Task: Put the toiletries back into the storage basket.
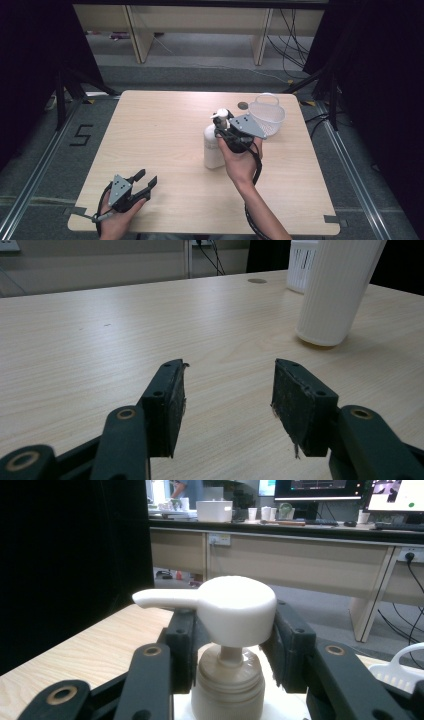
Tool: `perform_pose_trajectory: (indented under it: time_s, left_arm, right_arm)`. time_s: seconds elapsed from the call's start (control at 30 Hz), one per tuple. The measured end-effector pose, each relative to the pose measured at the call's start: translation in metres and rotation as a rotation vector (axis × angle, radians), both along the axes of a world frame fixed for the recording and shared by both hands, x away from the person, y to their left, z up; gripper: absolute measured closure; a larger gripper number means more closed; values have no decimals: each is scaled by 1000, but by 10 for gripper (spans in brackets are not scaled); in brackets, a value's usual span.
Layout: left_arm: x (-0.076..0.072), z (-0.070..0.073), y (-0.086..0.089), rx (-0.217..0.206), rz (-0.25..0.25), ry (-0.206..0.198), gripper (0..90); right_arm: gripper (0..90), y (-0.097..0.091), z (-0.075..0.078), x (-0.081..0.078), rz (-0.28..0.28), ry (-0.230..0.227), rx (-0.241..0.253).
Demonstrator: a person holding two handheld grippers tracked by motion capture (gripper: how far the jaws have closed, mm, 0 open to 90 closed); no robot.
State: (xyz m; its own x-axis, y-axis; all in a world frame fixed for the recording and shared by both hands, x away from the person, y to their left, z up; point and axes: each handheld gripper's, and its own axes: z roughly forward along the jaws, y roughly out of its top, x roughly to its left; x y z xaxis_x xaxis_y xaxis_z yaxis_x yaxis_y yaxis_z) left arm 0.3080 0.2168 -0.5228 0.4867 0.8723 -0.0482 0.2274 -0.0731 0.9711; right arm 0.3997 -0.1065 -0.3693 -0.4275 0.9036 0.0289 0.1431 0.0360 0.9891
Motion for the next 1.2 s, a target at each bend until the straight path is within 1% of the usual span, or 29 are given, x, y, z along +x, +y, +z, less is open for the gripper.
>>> perform_pose_trajectory:
  time_s: [0.03, 0.07, 0.1, 0.13, 0.17, 0.2, 0.23, 0.27, 0.3, 0.37, 0.4, 0.43, 0.47, 0.5, 0.6, 0.63, 0.67, 0.73, 0.77, 0.8, 0.83, 0.87, 0.9, 1.0, 1.1, 1.17, 1.2]
  left_arm:
    - [0, 0, 0, 1, 1, 2, 463]
    - [0, 0, 0, 0, 1, 2, 463]
    - [0, 0, 0, -1, 2, 1, 463]
    - [0, 0, 0, -1, 2, 1, 463]
    - [0, 0, 0, -1, 2, 2, 463]
    - [0, 0, 0, -1, 2, 2, 463]
    - [0, 0, 0, 0, 1, 1, 463]
    - [0, 0, 0, 2, 0, 1, 463]
    - [0, 0, 0, 2, 0, 1, 463]
    - [0, 0, 0, 1, 1, 0, 463]
    - [0, 0, 0, 0, 3, 1, 463]
    - [0, 0, 0, 0, 3, 1, 463]
    - [0, 0, 0, 3, 3, 1, 463]
    - [0, 0, 0, 4, 3, 0, 463]
    - [0, 0, 0, 4, -3, -7, 463]
    - [0, 0, 0, 7, -1, -3, 463]
    - [0, 0, 0, 7, -1, -3, 463]
    - [0, 0, 0, 7, -2, -3, 463]
    - [0, 0, 0, 7, -2, -3, 463]
    - [0, 0, 0, 7, -2, -3, 462]
    - [0, 0, 0, 6, -1, -3, 462]
    - [0, 0, 0, 6, -1, -3, 462]
    - [0, 0, 0, 6, -1, -2, 462]
    - [0, 0, 0, 7, -1, -3, 462]
    - [0, 0, 0, 6, -1, -3, 463]
    - [0, 0, 0, 6, 0, -3, 463]
    - [0, 0, 0, 6, 0, -3, 463]
  right_arm:
    - [602, -2, 2, -1, -14, -1, -3]
    - [602, -3, 3, -2, -16, 1, 1]
    - [602, -5, 4, -2, -10, -12, -6]
    - [602, -5, 4, -2, -10, -12, -6]
    - [602, -6, 5, -3, -15, -13, 0]
    - [602, -8, 7, -4, -24, -14, -9]
    - [602, -11, 9, -3, -16, -36, -8]
    - [602, -12, 10, -5, -29, -25, -5]
    - [602, -12, 10, -5, -29, -25, -5]
    - [602, -16, 12, -5, -37, -35, -2]
    - [602, -18, 12, -5, -41, -47, -10]
    - [602, -18, 12, -5, -41, -47, -10]
    - [602, -19, 13, -6, -45, -25, 5]
    - [602, -23, 13, -6, -55, -37, 4]
    - [602, -27, 14, -7, -57, -28, 5]
    - [602, -28, 14, -7, -68, -31, 10]
    - [602, -31, 16, -7, -69, -41, 2]
    - [602, -33, 17, -7, -75, -39, 1]
    - [602, -36, 18, -7, -89, -46, 4]
    - [602, -38, 19, -6, -87, -54, -1]
    - [602, -38, 19, -7, -91, -47, 7]
    - [601, -40, 19, -6, -96, -58, 5]
    - [602, -41, 19, -6, -100, -43, 4]
    - [602, -45, 19, -6, -107, -43, 17]
    - [602, -48, 19, -5, -114, -51, 12]
    - [602, -49, 19, -6, -114, -49, 16]
    - [602, -50, 19, -5, -122, -58, 9]
